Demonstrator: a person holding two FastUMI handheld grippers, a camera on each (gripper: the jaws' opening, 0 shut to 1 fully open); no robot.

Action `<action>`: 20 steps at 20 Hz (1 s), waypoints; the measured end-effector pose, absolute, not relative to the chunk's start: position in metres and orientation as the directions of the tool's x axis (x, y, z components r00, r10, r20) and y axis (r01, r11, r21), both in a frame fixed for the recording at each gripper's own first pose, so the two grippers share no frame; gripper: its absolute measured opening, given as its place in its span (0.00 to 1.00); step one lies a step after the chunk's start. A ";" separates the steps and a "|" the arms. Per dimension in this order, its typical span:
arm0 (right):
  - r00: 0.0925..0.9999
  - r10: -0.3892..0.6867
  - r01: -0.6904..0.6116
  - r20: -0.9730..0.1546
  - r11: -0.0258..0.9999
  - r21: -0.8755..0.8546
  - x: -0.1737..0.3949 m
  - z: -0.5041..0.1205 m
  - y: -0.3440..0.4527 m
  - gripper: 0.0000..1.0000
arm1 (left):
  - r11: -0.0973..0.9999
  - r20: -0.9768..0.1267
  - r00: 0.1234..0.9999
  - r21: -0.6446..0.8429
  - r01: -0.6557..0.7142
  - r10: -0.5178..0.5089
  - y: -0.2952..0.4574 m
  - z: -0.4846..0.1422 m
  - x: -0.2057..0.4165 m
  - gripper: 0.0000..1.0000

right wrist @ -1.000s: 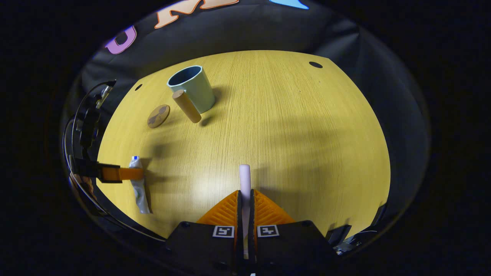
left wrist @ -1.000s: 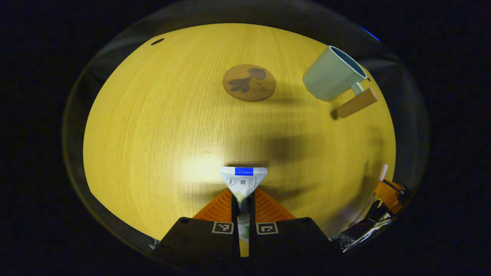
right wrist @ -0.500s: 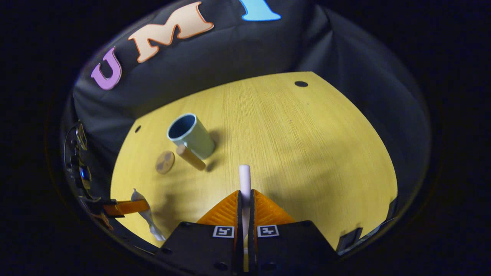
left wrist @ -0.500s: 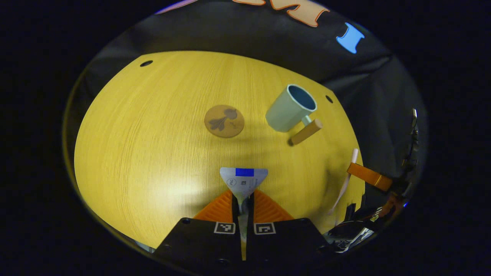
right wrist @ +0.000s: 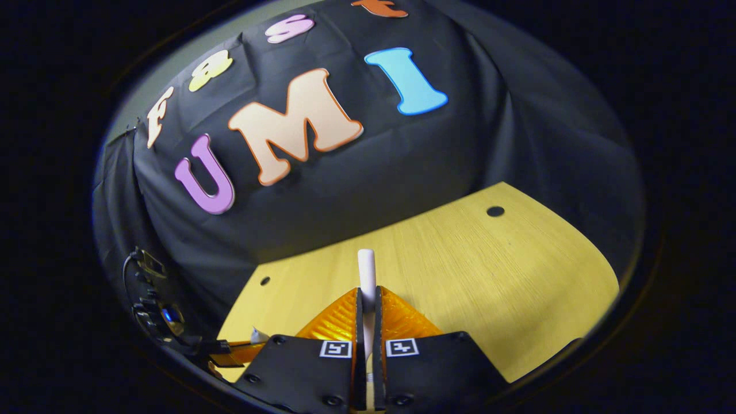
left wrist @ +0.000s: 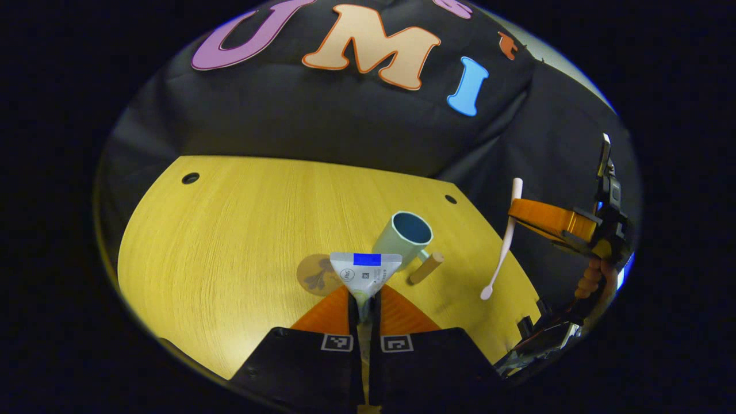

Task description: Put the toothbrush and toothpaste on the desktop into the cup, then pick up the cup and place it on the coaster on the desktop.

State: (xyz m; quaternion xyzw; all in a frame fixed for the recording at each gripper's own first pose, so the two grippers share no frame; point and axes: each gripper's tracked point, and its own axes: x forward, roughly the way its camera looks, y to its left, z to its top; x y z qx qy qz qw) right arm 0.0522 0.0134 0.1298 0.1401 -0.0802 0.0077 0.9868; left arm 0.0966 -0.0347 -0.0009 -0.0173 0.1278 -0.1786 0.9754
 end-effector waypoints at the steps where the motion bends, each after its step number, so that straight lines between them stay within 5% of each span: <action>1: 0.979 -0.009 -0.047 0.204 0.962 0.269 0.058 0.143 0.016 0.07 | 0.926 -0.213 0.901 -0.074 0.371 -0.378 -0.036 0.007 0.100 0.03; 7: 0.926 -0.042 -0.053 0.376 0.969 0.240 0.103 0.183 0.027 0.07 | 0.880 -0.010 0.882 0.069 0.470 -0.471 -0.038 0.071 0.123 0.01; 12: 0.921 -0.059 -0.002 0.384 0.988 0.157 0.157 0.163 0.035 0.07 | 0.833 0.200 0.809 0.123 0.539 -0.553 -0.061 0.122 0.140 0.02; 20: 0.928 -0.106 0.065 0.358 0.990 0.126 0.175 0.126 0.032 0.13 | 0.770 0.271 0.722 0.172 0.615 -0.637 -0.094 0.140 0.166 0.02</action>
